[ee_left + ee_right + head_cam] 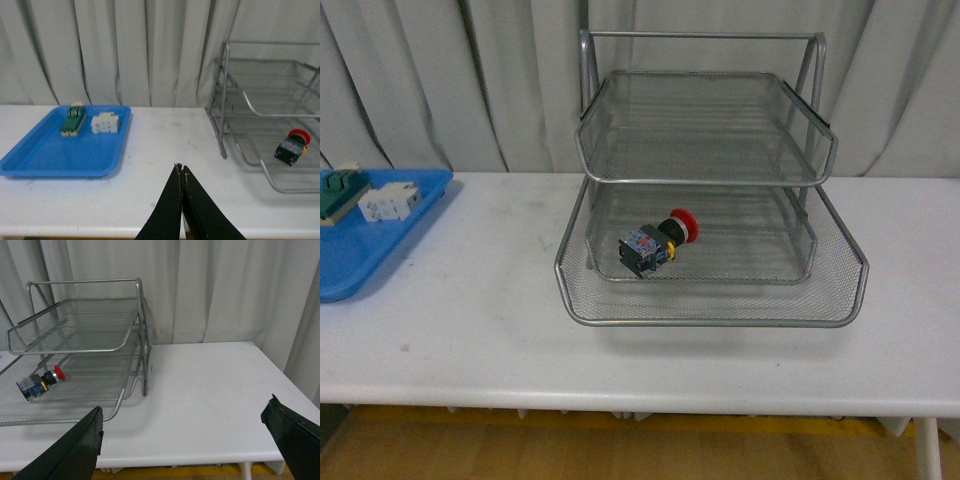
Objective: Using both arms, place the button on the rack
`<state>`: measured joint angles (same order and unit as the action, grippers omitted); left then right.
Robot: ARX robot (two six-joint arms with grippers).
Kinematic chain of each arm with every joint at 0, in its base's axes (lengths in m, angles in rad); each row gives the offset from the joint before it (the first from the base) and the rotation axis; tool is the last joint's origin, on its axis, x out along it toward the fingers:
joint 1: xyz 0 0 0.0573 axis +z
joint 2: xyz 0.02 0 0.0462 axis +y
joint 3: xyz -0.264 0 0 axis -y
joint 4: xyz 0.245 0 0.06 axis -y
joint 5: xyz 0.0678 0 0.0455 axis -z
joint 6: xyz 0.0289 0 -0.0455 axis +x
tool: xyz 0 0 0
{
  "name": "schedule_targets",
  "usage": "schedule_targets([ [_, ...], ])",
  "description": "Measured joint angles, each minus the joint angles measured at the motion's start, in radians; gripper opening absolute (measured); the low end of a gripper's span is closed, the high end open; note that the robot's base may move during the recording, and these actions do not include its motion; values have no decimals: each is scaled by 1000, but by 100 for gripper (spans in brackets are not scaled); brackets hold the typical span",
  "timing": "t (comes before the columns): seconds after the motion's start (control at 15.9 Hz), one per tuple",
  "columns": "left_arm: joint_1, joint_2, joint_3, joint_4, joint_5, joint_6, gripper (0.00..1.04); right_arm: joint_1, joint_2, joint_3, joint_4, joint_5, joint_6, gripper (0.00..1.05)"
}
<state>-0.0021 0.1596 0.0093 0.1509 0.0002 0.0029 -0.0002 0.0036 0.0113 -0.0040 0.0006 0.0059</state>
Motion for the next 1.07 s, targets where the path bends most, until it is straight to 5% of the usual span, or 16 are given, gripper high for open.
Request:
schedule_targets([
  [0.06, 0, -108, 0, -154, 3, 0, 2, 0, 0, 0, 0, 0, 0, 98],
  [0.31, 0, -151, 0, -154, 0, -2, 4, 0, 0, 0, 1, 0, 0, 98],
  [0.38, 0, -151, 0, -153, 0, -2, 13, 0, 0, 0, 0, 0, 0, 98],
  [0.44, 0, -151, 0, -156, -1, -2, 42, -88, 77, 39, -105, -207, -3, 98],
  [0.57, 0, -151, 0, -155, -2, -2, 62, -120, 303, 72, 23, -378, 5, 98],
  [0.75, 0, -151, 0, -155, 0, -2, 96, -11, 739, 156, 282, -256, 92, 98],
  [0.88, 0, -151, 0, -155, 0, -2, 97, 60, 979, 217, 359, -179, 164, 98],
  [1.07, 0, -151, 0, -154, 0, -2, 98, 219, 1333, 350, 411, -53, 243, 61],
])
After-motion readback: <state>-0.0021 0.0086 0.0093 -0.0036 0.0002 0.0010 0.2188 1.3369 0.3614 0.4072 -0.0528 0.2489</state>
